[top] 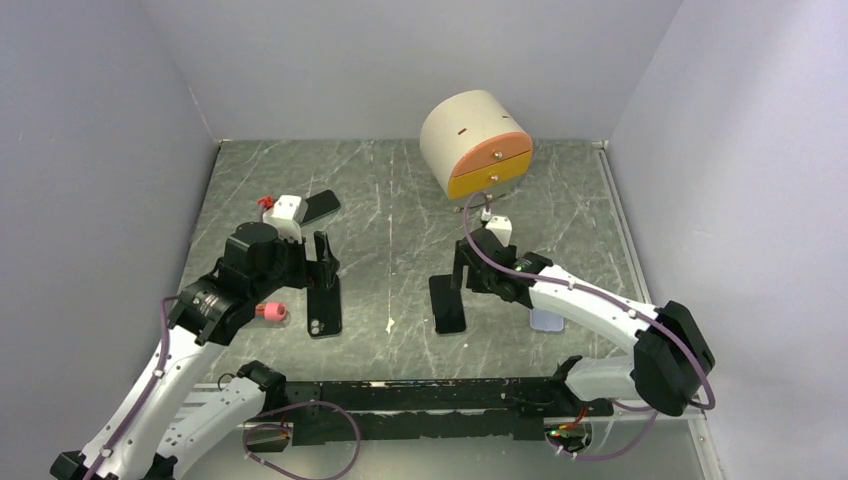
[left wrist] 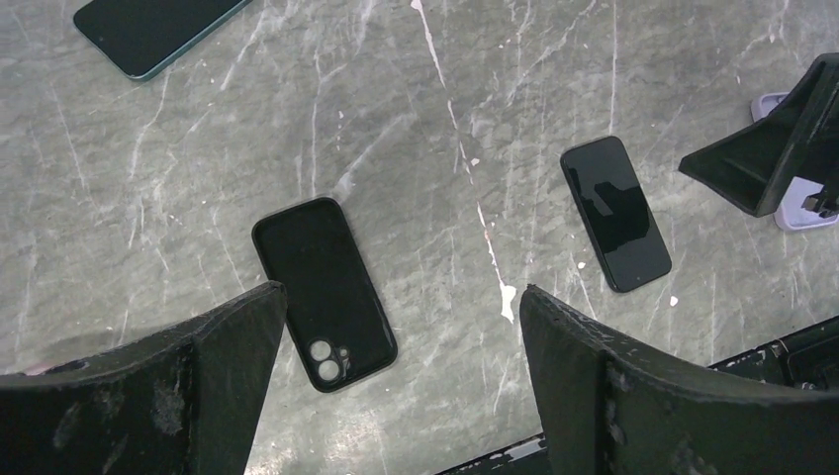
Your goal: Put the phone into the phone case
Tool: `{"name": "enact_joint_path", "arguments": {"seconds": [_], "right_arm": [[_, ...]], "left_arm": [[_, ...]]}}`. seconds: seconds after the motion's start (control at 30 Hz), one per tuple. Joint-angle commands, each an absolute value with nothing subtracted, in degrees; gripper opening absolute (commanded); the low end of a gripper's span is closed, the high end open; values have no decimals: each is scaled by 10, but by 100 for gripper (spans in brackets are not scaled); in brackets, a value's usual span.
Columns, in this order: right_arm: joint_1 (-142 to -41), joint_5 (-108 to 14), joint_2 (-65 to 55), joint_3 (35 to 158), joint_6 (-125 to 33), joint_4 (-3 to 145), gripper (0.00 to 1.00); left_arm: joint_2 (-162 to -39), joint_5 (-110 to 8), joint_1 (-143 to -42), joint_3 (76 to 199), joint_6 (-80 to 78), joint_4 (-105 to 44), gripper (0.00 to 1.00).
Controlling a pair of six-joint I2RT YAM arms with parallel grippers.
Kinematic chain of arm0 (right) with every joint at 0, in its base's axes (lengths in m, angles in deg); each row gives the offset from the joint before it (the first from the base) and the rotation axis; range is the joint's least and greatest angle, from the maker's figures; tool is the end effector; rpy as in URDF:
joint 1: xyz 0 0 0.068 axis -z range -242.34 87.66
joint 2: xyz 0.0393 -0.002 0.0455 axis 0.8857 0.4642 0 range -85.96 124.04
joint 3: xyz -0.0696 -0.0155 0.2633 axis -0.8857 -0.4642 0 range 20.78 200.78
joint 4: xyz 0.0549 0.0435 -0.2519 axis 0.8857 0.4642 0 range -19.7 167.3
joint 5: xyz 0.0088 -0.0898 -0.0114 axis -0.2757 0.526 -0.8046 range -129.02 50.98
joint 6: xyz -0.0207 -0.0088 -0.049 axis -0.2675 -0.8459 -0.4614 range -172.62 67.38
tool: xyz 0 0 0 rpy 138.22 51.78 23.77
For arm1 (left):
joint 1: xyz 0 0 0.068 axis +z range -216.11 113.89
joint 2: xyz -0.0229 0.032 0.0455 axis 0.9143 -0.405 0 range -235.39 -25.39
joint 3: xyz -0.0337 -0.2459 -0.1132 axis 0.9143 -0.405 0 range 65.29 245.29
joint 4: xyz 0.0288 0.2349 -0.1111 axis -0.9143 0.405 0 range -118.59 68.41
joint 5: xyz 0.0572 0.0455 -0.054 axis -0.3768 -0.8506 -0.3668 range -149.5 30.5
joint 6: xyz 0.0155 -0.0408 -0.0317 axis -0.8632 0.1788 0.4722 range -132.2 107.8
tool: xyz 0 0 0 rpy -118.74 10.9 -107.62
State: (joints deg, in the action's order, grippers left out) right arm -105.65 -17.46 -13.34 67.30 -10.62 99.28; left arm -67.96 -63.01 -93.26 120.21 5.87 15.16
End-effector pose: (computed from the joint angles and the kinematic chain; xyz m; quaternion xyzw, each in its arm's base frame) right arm 0.1902 0.1612 0.2237 0.0454 0.9376 0.0685 0.3378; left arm 0.1305 -0.0644 0.3460 0.0541 0.8701 -0.1634 0.4619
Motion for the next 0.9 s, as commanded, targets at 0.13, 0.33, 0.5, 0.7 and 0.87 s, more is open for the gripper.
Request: {"name": "enact_joint_path", "arguments": {"seconds": [0.13, 0.33, 0.5, 0.7, 0.87], "right_arm": [[-1075, -232, -42, 723, -124, 940, 86], [-1084, -255, 1, 739, -142, 910, 99], [-1089, -261, 43, 777, -155, 920, 99], [-1091, -225, 103, 830, -143, 982, 98], [-1091, -233, 122, 825, -129, 978, 98]], "left_arm": [[-652, -663, -934, 1209, 49, 144, 92], [-631, -679, -934, 1208, 52, 146, 92], [-612, -714, -934, 1209, 55, 149, 92], [-588, -745, -934, 1206, 60, 153, 92], [-584, -751, -934, 1206, 61, 153, 92]]}}
